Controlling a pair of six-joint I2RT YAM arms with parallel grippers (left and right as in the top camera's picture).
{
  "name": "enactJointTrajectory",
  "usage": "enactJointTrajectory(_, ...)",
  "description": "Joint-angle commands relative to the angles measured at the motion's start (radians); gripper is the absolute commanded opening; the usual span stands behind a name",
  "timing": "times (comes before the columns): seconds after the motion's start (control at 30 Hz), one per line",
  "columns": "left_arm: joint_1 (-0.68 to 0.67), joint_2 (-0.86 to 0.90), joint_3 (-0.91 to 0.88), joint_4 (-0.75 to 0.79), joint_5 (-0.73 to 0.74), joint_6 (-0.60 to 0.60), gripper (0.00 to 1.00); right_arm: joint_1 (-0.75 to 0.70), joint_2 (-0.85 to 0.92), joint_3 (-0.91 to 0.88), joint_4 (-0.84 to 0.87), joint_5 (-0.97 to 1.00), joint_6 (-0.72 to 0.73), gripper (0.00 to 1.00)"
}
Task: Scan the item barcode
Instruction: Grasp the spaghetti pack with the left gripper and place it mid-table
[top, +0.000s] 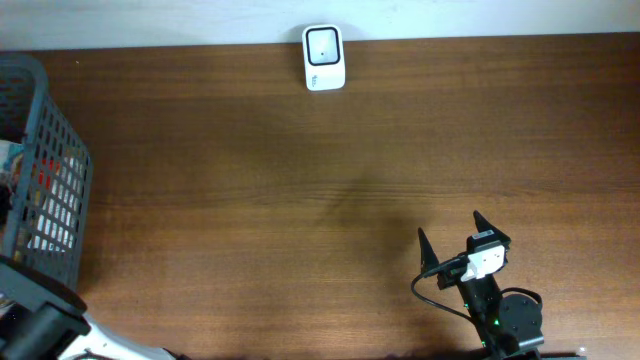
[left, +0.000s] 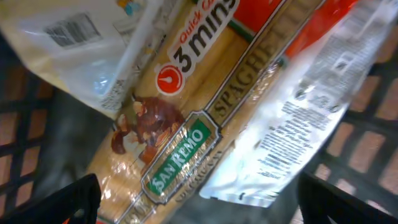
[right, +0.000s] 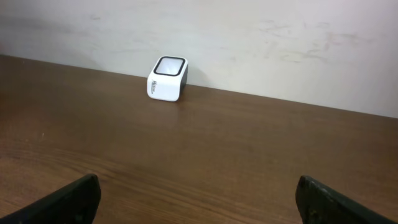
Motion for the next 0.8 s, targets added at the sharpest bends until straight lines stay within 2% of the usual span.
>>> enactJointTrajectory(0.0, 0.013, 0.057, -0.009, 0.018, 0.013, 0.087, 0.94, -0.005, -0.007, -0.007, -0.002, 0.005, 0.0, 0.99)
enactJointTrajectory(0.07, 0.02, 0.069, -0.015, 0.04, 0.014, 0.122, 0.95, -0.005, -0.007, -0.007, -0.002, 0.005, 0.0, 0.98)
enactJointTrajectory(0.13, 0.026, 0.089, -0.018, 0.048, 0.018, 0.127, 1.0, -0.005, -0.007, -0.007, -0.002, 0.005, 0.0, 0.99)
enactJointTrajectory(0.47, 0.046, 0.188, -0.036, 0.128, -0.011, 0.135, 1.0, -0.005, -0.007, -0.007, -0.002, 0.005, 0.0, 0.99)
enactJointTrajectory(0.53, 0.046, 0.222, -0.037, 0.122, -0.011, 0.134, 0.87, -0.005, -0.007, -0.007, -0.002, 0.005, 0.0, 0.99)
enactJointTrajectory(0.57, 0.046, 0.227, -0.039, 0.123, -0.011, 0.134, 0.66, -0.005, -0.007, -0.007, -0.002, 0.005, 0.0, 0.99)
enactJointTrajectory(0.6, 0.046, 0.227, -0.038, 0.123, -0.011, 0.134, 0.56, -0.005, -0.007, -0.007, -0.002, 0.005, 0.0, 0.99)
enactJointTrajectory(0.63, 0.046, 0.227, -0.038, 0.122, -0.011, 0.124, 0.48, -0.005, -0.007, -0.007, -0.002, 0.005, 0.0, 0.99)
enactJointTrajectory(0.7, 0.045, 0.222, -0.037, 0.116, -0.011, 0.072, 0.41, -0.005, -0.007, -0.007, -0.002, 0.005, 0.0, 0.99)
enactJointTrajectory(0.73, 0.045, 0.209, -0.035, 0.1, -0.011, 0.069, 0.21, -0.005, -0.007, -0.007, -0.002, 0.005, 0.0, 0.99)
enactJointTrajectory(0.77, 0.045, 0.185, -0.035, 0.092, -0.011, 0.068, 0.08, -0.005, -0.007, -0.007, -0.002, 0.005, 0.0, 0.99)
